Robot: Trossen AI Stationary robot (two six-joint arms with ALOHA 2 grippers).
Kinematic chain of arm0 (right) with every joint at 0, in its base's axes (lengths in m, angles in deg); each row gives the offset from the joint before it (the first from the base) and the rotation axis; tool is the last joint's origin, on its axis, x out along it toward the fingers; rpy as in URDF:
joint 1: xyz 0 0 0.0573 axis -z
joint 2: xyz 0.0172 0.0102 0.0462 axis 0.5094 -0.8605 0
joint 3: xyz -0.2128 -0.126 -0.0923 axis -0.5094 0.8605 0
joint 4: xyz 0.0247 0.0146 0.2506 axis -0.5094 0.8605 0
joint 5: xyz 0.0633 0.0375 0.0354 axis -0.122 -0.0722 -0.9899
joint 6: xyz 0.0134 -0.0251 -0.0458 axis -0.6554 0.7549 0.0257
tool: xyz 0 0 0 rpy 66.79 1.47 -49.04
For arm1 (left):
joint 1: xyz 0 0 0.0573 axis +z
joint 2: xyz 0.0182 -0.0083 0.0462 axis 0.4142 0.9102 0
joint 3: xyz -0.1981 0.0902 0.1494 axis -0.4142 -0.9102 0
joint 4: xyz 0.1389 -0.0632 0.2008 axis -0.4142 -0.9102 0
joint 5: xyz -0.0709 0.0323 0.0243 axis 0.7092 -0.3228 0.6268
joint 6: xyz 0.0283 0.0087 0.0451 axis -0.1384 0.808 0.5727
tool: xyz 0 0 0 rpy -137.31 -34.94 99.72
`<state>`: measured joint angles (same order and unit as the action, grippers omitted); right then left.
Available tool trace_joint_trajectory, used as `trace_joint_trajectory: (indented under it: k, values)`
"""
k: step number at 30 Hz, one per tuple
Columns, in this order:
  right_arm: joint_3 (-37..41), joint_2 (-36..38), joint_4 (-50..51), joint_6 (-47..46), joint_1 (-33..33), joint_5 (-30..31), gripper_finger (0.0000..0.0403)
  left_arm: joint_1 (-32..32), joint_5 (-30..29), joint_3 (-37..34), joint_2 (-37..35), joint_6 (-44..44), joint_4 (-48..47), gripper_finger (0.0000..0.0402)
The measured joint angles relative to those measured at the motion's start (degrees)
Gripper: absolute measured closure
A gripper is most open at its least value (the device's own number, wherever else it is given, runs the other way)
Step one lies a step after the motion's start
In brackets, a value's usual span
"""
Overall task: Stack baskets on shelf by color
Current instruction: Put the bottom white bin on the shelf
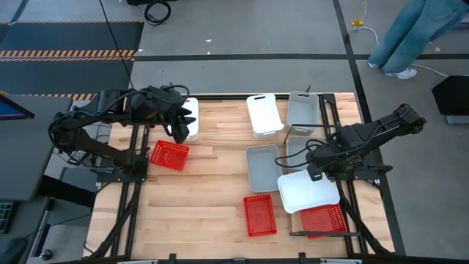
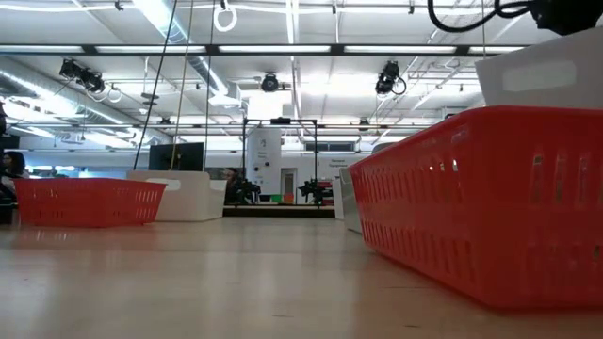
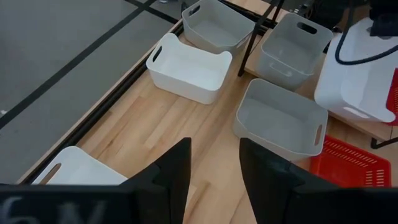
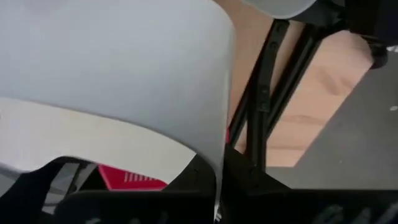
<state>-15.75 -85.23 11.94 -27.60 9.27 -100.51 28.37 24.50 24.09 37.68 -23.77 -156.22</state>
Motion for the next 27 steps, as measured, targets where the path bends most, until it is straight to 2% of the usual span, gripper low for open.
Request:
trace_joint_trajectory:
  k: [10, 21, 27]
  values:
    - [2.4, 0.3, 0.2, -2.5, -0.2, -1.3, 0.0395, 0.0, 0.0, 0.0, 0.0, -0.2, -1.4, 0.026]
    - [5.6, 0.4, -0.4, -8.0, -0.4, -6.3, 0.0393, -0.4, 0.2, 0.0, 0.0, -0.6, -1.4, 0.0258]
    - [5.6, 0.4, 0.0, -11.9, -0.5, -5.3, 0.0386, -2.1, 0.4, 0.0, 0.0, -0.5, -1.4, 0.0259]
